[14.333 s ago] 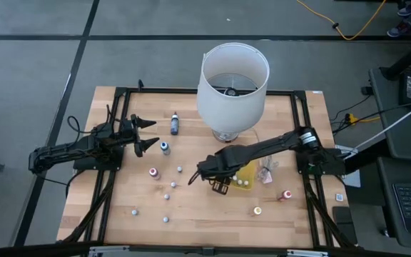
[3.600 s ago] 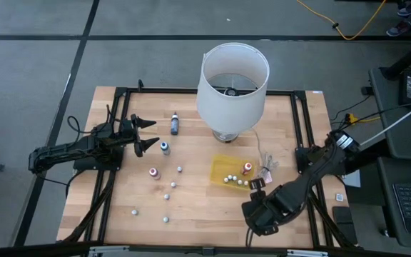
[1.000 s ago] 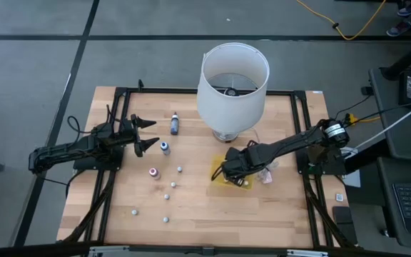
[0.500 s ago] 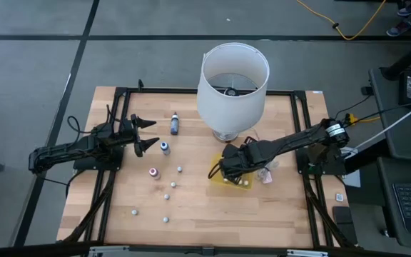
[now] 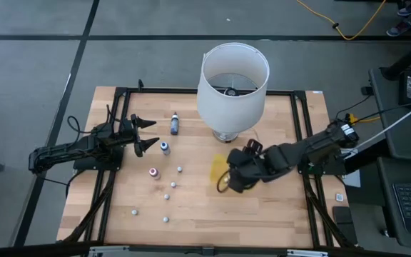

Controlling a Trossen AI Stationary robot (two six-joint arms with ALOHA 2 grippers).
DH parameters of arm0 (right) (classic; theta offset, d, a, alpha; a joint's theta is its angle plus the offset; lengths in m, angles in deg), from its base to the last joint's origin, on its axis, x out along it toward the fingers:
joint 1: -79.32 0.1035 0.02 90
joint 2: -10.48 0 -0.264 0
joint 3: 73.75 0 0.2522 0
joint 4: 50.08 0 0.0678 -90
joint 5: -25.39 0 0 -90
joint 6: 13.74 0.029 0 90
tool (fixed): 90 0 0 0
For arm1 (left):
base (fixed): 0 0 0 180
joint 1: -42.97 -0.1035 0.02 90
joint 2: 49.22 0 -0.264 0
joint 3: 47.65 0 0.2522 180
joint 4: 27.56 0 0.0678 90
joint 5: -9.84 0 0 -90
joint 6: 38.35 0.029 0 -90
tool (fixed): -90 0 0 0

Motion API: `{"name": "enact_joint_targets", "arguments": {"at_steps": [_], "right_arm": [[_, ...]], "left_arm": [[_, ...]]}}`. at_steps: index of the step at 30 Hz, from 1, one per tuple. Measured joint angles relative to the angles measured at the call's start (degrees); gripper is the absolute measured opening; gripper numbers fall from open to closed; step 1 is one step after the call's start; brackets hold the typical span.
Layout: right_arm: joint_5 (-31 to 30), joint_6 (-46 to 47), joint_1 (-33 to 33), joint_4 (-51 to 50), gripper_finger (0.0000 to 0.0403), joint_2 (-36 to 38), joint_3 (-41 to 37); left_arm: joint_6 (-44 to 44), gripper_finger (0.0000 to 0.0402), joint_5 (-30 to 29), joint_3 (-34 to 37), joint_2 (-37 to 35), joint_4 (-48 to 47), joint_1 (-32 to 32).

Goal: Pick & Place food coloring
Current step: Put the red food coloring bottle into the yellow bin

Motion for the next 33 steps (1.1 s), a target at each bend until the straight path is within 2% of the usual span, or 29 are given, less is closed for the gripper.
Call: {"name": "enact_joint_targets", "arguments": {"at_steps": [6,12,22,33], "right_arm": [[-0.41,-1.89,5.63,0.04,0.0334,2.12,0.0],[-1.63,-0.14,13.0,2.86,0.0355,6.03,-4.29],[-1.68,0.07,20.99,16.94,0.0355,18.8,-24.83],[-1.12,-0.18,20.16,38.19,0.0355,38.87,-50.48]], "left_arm": [[0.0,0.0389,0.0,-0.01,0.0,0.0,0.0],[0.0,0.0389,0.0,-0.01,0.0,0.0,0.02],[0.0,0.0389,0.0,0.0,0.0,0.0,0.0],[0.0,0.0389,0.0,-0.02,0.0,0.0,0.02]]}}
